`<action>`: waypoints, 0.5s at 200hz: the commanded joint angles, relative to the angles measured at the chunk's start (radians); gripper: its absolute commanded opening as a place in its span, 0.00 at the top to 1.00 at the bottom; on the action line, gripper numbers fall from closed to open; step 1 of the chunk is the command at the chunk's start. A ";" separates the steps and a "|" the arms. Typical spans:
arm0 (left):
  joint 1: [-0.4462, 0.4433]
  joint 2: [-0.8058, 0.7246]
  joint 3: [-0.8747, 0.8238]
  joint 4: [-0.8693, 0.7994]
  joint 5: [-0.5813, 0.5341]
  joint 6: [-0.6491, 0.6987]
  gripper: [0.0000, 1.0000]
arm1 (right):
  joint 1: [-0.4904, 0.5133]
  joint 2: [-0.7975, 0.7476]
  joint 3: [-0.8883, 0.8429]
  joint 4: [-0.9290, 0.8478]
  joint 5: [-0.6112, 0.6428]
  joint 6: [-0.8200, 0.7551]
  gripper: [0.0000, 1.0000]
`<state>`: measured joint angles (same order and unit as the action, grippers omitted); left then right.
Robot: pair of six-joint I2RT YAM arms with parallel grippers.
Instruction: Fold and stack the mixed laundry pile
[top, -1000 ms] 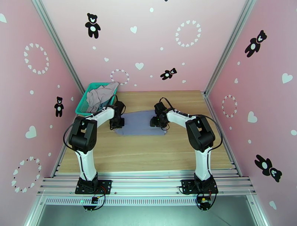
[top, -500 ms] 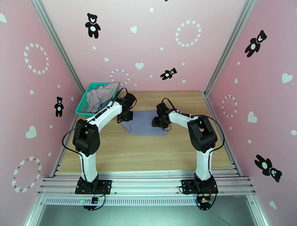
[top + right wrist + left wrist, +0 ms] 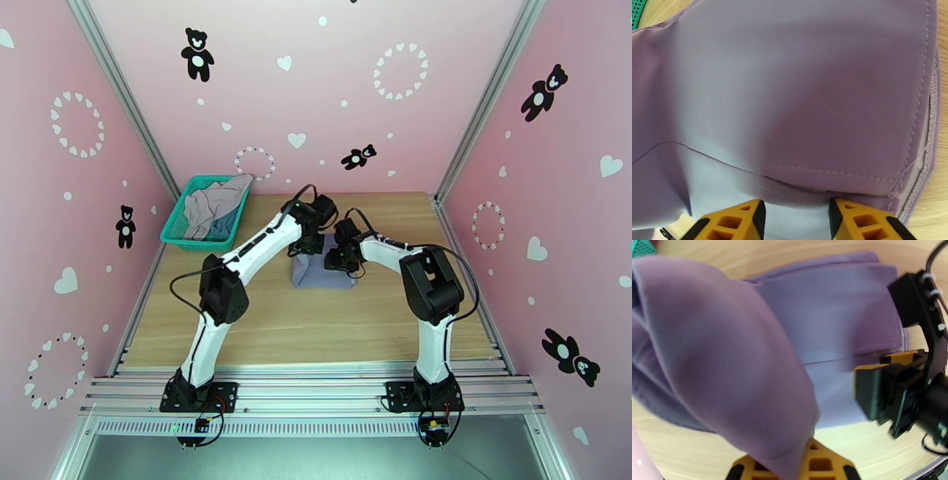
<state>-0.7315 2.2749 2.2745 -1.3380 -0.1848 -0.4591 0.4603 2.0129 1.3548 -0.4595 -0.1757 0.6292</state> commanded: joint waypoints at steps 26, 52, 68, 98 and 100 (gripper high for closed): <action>-0.011 0.069 0.106 -0.039 0.006 -0.072 1.00 | -0.006 -0.026 -0.033 -0.049 0.019 0.008 0.51; -0.011 0.073 0.104 -0.033 0.015 -0.075 1.00 | -0.006 -0.051 -0.029 -0.072 0.045 -0.006 0.50; -0.010 0.071 0.096 -0.035 0.012 -0.071 1.00 | -0.006 -0.087 -0.025 -0.102 0.083 -0.027 0.47; -0.010 0.070 0.089 -0.032 0.020 -0.063 1.00 | -0.006 -0.178 -0.019 -0.179 0.171 -0.076 0.38; -0.011 0.070 0.089 -0.032 0.020 -0.062 1.00 | -0.006 -0.187 -0.019 -0.184 0.175 -0.079 0.37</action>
<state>-0.7395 2.3425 2.3516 -1.3552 -0.1837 -0.5179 0.4580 1.9446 1.3399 -0.5457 -0.0933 0.5941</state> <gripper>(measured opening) 0.088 0.598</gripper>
